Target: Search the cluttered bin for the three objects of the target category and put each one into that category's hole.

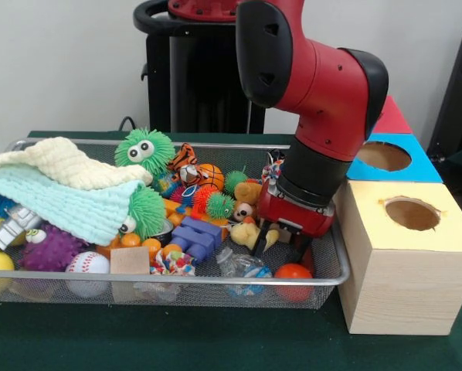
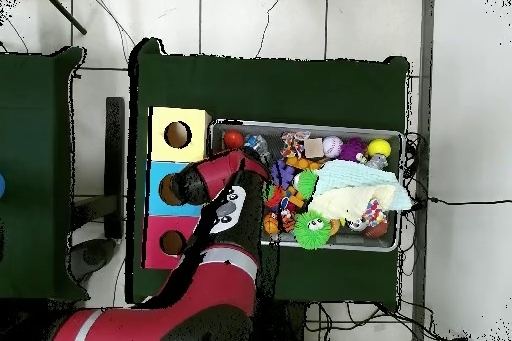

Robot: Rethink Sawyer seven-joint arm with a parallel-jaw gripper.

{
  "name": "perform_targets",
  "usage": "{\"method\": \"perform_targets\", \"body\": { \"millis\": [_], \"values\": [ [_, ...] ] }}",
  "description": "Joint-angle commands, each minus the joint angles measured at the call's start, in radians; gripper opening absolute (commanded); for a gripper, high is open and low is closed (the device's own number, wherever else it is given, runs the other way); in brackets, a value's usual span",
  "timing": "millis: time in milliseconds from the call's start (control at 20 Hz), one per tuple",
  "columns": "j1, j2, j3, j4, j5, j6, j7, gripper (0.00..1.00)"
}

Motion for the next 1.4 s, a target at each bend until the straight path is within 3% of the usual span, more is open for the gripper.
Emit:
{"method": "perform_targets", "body": {
  "millis": [50,150,250,300,400,600,750,1400],
  "values": [
    [-0.031,-0.008,0.308,-0.099,0.094,-0.078,0.024,1.0],
    [-0.065,-0.022,0.347,-0.078,0.1,-0.079,0.013,1.0],
    [-0.06,-0.031,0.324,-0.094,0.09,-0.054,0.013,1.0],
    [-0.005,-0.021,0.239,-0.144,0.066,-0.024,0.04,1.0],
    [0.021,-0.029,0.183,-0.171,0.035,0.026,0.037,1.0],
    [-0.028,-0.078,0.183,-0.076,0.005,-0.004,0.002,1.0],
    [-0.04,-0.091,0.195,-0.007,0.009,-0.048,0.027,1.0],
    [-0.129,-0.237,0.291,0.156,0.044,0.046,-0.006,1.0]
  ]
}}
